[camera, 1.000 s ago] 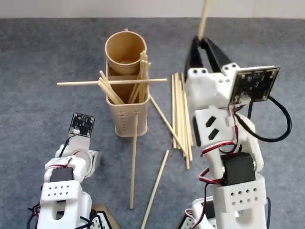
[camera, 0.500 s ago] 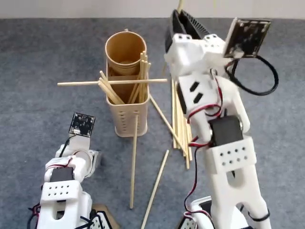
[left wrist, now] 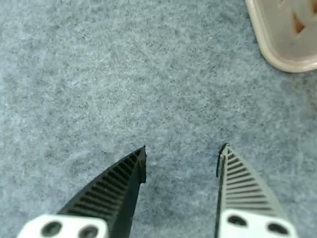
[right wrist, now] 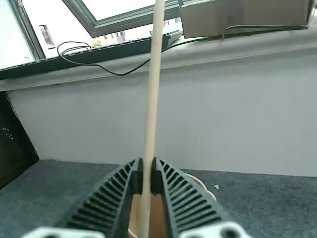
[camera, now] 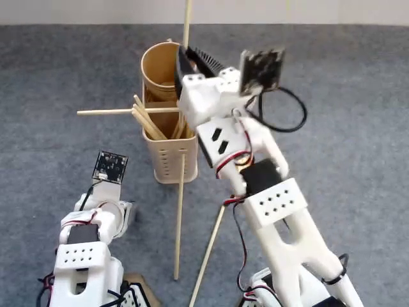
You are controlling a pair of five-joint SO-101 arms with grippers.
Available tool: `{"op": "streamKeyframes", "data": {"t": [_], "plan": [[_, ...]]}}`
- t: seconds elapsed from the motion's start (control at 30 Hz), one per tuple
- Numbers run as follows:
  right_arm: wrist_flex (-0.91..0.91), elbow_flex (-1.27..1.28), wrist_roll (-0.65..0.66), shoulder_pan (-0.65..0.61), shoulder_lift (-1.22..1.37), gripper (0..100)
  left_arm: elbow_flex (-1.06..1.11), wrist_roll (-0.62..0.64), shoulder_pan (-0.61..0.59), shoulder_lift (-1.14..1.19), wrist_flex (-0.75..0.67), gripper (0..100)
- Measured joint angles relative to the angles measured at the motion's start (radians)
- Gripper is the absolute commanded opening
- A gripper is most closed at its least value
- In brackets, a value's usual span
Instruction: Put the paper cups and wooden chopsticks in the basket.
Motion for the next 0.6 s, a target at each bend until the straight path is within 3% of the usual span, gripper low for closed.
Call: {"op": "streamKeyframes", "data": {"t": [0.1,0.23,0.5,0.6], "plan": [[-0.058,0.092,0.057,-0.006,0.000,2.8,0.000,0.000,0.000,0.000,0.000,26],[-0.074,0.109,0.098,-0.006,0.000,15.2,0.000,0.000,0.000,0.000,0.000,26],[0.083,0.110,0.110,-0.063,-0.103,15.6,0.000,0.000,-0.003,0.000,0.000,26],[0.160,0.107,0.112,-0.072,-0.198,15.6,-0.044,0.000,-0.075,0.003,0.002,26]]}}
